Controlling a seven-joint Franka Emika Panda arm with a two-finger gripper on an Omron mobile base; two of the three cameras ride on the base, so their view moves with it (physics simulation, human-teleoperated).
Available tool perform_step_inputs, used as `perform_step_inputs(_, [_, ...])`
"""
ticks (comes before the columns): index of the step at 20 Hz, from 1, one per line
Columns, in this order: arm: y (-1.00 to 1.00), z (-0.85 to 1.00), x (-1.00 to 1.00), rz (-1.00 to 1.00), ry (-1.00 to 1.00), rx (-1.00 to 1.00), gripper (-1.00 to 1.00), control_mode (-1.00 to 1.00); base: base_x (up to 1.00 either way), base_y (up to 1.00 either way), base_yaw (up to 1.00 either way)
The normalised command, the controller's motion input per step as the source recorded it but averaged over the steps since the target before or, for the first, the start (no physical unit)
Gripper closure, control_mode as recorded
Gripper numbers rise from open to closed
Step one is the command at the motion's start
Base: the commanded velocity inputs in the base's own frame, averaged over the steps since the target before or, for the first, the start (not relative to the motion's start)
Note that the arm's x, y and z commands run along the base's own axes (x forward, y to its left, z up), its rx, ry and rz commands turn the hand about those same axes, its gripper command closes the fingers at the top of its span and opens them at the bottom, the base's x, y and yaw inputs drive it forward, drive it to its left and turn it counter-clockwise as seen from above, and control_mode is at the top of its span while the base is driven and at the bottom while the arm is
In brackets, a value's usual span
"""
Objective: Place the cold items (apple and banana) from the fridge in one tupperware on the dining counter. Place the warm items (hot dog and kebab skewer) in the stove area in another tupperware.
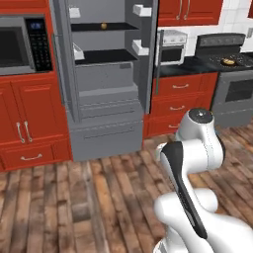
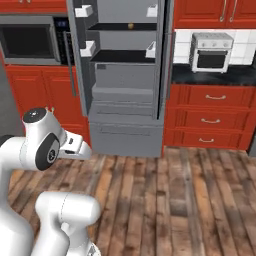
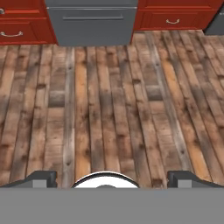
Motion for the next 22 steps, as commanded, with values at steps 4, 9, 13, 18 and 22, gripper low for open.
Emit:
perform_step_inputs(4, [0.00,0.00,0.00,0.00,0.00,0.00,-1.00,1.00,1.00,0.00,0.14])
perform_step_inputs(9, [0.00,0.00,0.00,0.00,0.00,0.00,-1.00,1.00,1.00,0.00,0.08])
perform_step_inputs(13, [0.00,0.00,0.00,0.00,0.00,0.00,-1.00,1.00,1.00,0.00,0.03])
perform_step_inputs(18, [0.00,0.00,0.00,0.00,0.00,0.00,-1.00,1.00,1.00,-0.09,0.05])
perform_step_inputs(22, [0.00,0.00,0.00,0.00,0.00,0.00,-1.00,1.00,0.94,-0.30,0.06])
